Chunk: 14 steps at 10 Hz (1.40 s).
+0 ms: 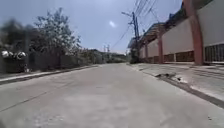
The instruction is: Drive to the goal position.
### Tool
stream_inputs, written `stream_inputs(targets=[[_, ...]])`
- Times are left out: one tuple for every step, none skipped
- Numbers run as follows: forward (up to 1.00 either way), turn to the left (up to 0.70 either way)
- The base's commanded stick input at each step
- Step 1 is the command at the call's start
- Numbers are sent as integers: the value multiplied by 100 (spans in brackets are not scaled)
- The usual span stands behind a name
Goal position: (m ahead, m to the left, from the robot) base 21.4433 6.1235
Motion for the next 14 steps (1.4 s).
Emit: stream_inputs(targets=[[85,-33],[85,-33],[85,-10],[85,-1],[85,1],[85,1],[85,1],[85,20],[85,35],[85,27],[85,14],[85,35],[85,23],[85,1]])
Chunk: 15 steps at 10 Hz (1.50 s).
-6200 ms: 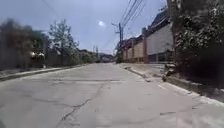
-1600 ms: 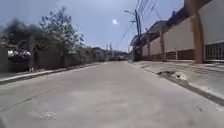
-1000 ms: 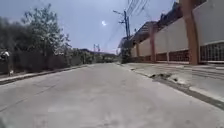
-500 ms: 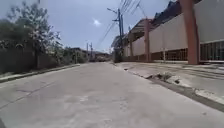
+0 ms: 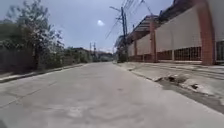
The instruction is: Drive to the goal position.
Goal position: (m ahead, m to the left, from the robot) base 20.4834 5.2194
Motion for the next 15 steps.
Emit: stream_inputs(targets=[[85,1],[85,1],[85,1],[85,1],[85,-19],[85,-9],[85,-14],[85,-32],[85,1],[85,1],[85,1],[85,1],[85,1],[85,1],[85,1]])
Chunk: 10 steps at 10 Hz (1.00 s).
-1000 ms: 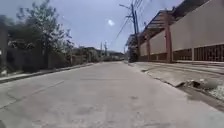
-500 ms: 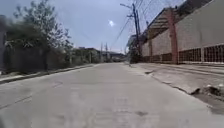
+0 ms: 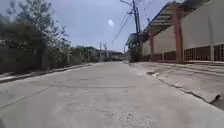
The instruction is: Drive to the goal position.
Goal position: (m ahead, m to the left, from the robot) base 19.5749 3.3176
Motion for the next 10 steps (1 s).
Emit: stream_inputs(targets=[[85,1],[85,1],[85,1],[85,1],[85,-8],[85,-33],[85,-33],[85,-33],[85,-33],[85,-33]])
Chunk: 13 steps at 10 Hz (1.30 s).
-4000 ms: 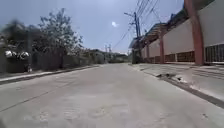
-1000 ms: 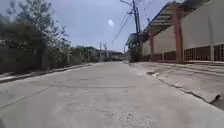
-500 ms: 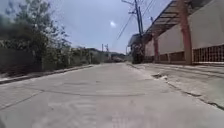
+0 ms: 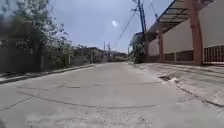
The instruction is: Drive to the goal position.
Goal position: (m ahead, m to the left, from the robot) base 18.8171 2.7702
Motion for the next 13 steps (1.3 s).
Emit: stream_inputs(targets=[[85,-8],[85,1],[85,1],[85,1],[85,1],[85,1],[85,1],[85,1],[85,1],[85,1],[85,1],[85,1],[85,1]])
